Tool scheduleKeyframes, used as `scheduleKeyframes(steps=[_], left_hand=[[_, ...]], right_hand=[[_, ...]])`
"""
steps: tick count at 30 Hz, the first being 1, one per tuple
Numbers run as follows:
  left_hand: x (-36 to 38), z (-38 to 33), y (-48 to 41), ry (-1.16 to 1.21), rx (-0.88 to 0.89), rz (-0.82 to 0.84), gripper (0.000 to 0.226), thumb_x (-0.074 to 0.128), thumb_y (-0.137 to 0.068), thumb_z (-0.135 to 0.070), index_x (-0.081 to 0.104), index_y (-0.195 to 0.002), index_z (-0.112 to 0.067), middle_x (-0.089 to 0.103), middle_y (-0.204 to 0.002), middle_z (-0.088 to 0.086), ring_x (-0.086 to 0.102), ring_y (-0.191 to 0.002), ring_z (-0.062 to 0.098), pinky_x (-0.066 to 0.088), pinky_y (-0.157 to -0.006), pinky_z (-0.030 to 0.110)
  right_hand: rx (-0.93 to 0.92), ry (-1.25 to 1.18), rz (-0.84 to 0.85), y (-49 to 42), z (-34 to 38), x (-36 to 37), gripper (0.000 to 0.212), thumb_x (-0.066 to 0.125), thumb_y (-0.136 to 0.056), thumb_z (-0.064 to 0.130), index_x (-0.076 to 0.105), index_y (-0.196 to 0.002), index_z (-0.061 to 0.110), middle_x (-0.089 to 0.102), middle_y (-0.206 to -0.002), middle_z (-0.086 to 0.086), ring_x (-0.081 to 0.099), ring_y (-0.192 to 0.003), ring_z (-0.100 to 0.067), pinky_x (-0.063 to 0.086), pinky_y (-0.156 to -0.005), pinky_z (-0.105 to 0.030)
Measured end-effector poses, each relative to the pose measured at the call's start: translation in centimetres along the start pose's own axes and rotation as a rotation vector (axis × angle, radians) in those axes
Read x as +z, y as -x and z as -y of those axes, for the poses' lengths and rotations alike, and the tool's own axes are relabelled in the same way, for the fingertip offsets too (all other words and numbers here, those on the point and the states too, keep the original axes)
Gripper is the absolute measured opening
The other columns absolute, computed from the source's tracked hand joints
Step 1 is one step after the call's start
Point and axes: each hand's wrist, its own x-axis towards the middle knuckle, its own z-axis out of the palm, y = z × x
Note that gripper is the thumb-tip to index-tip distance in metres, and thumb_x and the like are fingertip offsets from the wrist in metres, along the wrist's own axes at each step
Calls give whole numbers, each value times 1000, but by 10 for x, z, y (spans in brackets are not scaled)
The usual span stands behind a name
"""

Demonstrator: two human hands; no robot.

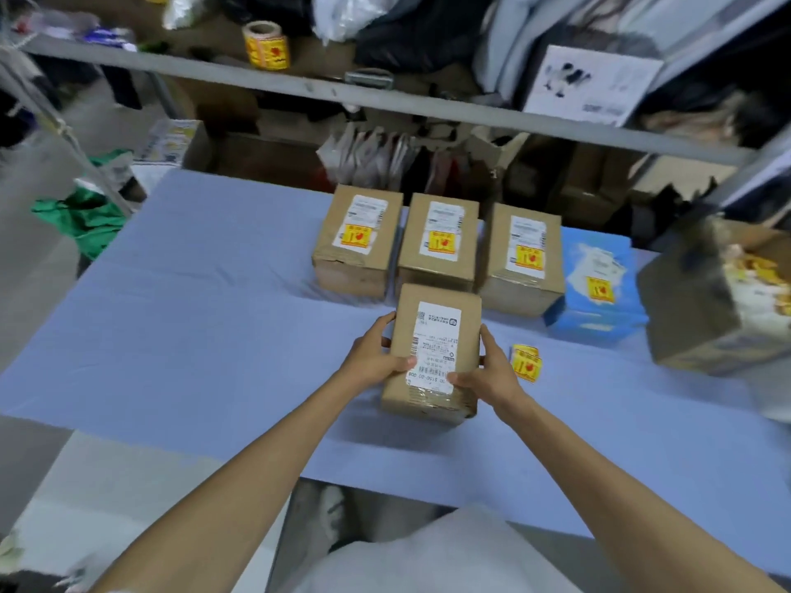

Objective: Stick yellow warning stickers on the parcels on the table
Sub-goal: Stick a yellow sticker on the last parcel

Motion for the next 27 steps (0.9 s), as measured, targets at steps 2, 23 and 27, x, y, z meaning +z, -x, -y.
scheduleKeyframes(steps=[2,23,27], left_hand=[[18,-7,-4,-10,11,4,87,82,-72,-21,33,-143,-36,59,-107,3,61,-98,18,51,-84,31],[57,-15,-9,-92,-65,-113,77,70,-84,-35,26,-146,-42,61,-120,3,61,-108,25,47,-99,43],[57,-16,-9,-82,-62,-124,76,71,-84,-33,28,-146,-41,61,-118,3,61,-105,23,48,-99,43]], right_hand=[[24,-5,-23,-1,-5,-17,90,74,-74,-3,27,-144,29,57,-125,-4,57,-101,-15,54,-69,-28],[-86,48,-136,-4,-43,-36,90,81,-70,29,29,-141,47,54,-107,20,58,-95,-7,53,-69,-27],[-115,52,-158,-2,-46,-35,87,79,-70,37,29,-141,47,54,-102,27,61,-93,-7,54,-71,-27]])
